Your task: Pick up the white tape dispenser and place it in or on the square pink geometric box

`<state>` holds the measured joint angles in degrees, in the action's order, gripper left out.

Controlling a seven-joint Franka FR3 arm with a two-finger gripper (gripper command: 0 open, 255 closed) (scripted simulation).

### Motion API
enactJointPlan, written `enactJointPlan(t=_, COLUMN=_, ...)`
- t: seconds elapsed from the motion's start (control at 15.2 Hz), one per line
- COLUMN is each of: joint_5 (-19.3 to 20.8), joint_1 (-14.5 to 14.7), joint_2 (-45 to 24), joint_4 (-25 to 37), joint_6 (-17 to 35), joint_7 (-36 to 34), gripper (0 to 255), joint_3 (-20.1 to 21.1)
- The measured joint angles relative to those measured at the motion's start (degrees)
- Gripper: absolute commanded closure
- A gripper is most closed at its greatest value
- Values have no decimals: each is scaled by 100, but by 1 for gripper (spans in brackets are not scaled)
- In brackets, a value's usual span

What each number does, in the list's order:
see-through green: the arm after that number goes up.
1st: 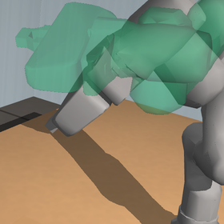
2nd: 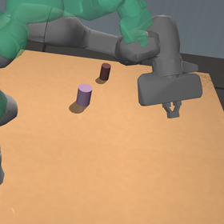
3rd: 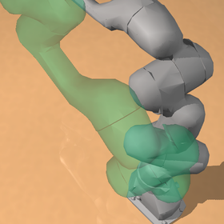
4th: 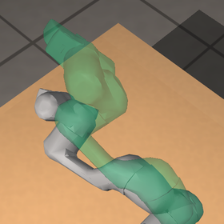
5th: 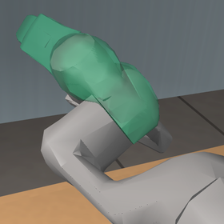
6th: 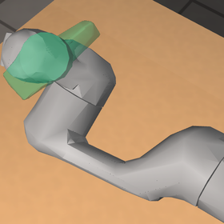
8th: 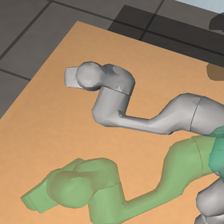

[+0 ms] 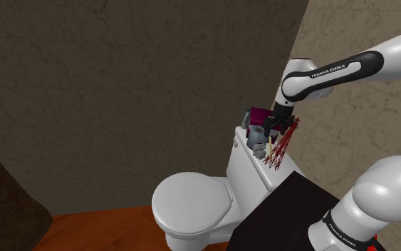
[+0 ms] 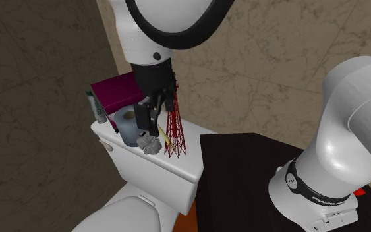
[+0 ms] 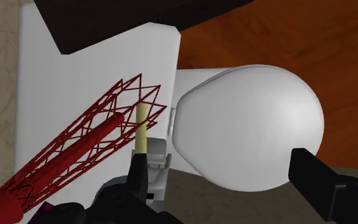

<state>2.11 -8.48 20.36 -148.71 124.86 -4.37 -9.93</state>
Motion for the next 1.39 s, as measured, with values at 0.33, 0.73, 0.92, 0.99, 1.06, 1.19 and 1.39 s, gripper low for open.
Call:
enactJointPlan(t=0.33, joint_5=-433, joint_1=-54, joint_2=-1156, joint_4=266, joint_6=1019, joint_7=438, gripper=0, joint_3=-377)
enactJointPlan(t=0.73, joint_5=-1492, joint_1=-163, joint_2=-2498, joint_4=737, joint_6=1946, joint_7=1287, gripper=0, joint_3=-603)
enactJointPlan(t=0.92, joint_5=-1932, joint_1=-254, joint_2=-2955, joint_4=905, joint_6=2227, joint_7=1622, gripper=0, joint_3=-555)
enactJointPlan(t=0.99, joint_5=-2030, joint_1=-274, joint_2=-3072, joint_4=935, joint_6=2307, joint_7=1701, gripper=0, joint_3=-527)
enactJointPlan(t=1.06, joint_5=-2103, joint_1=-292, joint_2=-3154, joint_4=949, joint_6=2369, joint_7=1763, gripper=0, joint_3=-505)
enactJointPlan(t=1.19, joint_5=-2251, joint_1=-315, joint_2=-3335, joint_4=986, joint_6=2503, joint_7=1864, gripper=0, joint_3=-439)
enactJointPlan(t=1.39, joint_5=-2395, joint_1=-340, joint_2=-3507, joint_4=1005, joint_6=2640, joint_7=1958, gripper=0, joint_3=-367)
